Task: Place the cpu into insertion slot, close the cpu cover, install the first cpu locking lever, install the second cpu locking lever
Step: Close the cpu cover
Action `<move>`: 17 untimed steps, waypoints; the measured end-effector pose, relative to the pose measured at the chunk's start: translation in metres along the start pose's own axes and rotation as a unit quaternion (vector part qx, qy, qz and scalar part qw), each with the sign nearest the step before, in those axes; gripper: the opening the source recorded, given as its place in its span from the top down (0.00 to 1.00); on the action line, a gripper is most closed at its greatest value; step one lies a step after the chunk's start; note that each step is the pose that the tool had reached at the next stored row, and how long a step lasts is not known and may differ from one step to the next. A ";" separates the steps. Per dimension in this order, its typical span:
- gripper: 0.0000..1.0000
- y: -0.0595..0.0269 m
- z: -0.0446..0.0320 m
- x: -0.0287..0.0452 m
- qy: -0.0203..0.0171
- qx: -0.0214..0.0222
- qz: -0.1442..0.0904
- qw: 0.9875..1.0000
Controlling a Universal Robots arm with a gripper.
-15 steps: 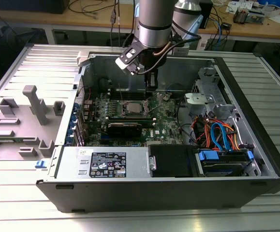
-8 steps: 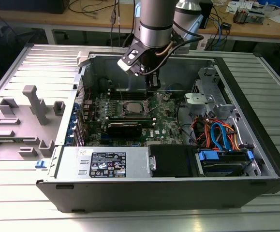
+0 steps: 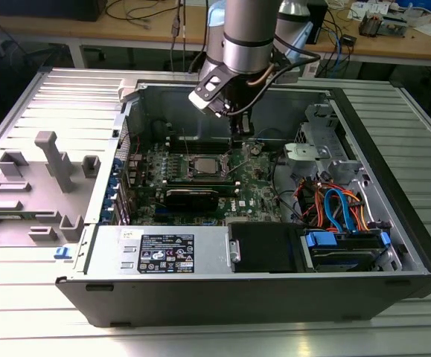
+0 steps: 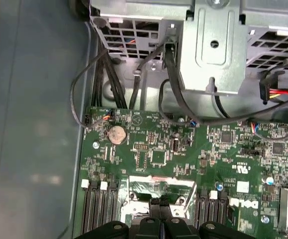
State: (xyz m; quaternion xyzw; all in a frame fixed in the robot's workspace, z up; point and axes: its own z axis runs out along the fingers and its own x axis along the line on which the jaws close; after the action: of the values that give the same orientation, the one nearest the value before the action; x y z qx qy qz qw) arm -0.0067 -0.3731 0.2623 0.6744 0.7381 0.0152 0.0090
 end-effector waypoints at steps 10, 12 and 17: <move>0.89 0.0239 0.0005 -0.0015 0.000 0.000 0.000 1.000; 0.89 0.0287 0.0006 -0.0016 0.000 0.001 0.000 1.000; 0.89 0.0398 0.0011 -0.0017 0.000 0.001 0.000 1.000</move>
State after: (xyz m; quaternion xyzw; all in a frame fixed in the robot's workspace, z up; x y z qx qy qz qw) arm 0.0332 -0.3712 0.2626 0.6745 0.7381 0.0143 0.0086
